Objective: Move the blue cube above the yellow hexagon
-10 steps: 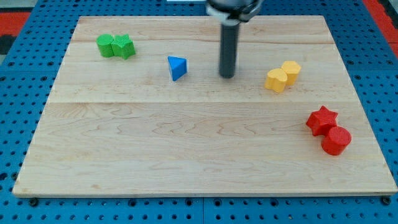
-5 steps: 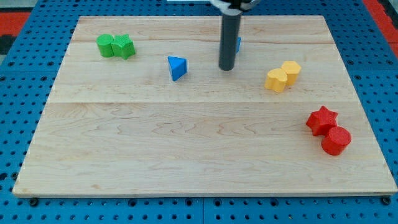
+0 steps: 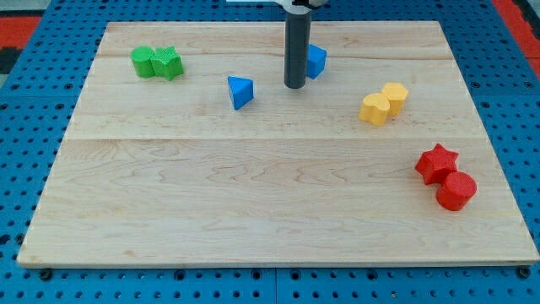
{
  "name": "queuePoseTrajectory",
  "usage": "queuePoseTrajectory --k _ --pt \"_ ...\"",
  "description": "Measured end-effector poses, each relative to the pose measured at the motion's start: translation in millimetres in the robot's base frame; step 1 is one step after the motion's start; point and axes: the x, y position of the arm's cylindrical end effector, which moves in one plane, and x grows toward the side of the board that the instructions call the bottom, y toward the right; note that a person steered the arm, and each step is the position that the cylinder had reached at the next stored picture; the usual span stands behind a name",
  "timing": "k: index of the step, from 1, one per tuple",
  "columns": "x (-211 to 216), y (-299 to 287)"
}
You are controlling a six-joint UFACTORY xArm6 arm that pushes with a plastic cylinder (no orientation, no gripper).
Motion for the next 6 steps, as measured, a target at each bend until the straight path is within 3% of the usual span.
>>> queuePoseTrajectory --k 3,4,6 --pt "-11.3 -4.6" --pt "-40.2 -7.0" --pt "-38.4 7.6"
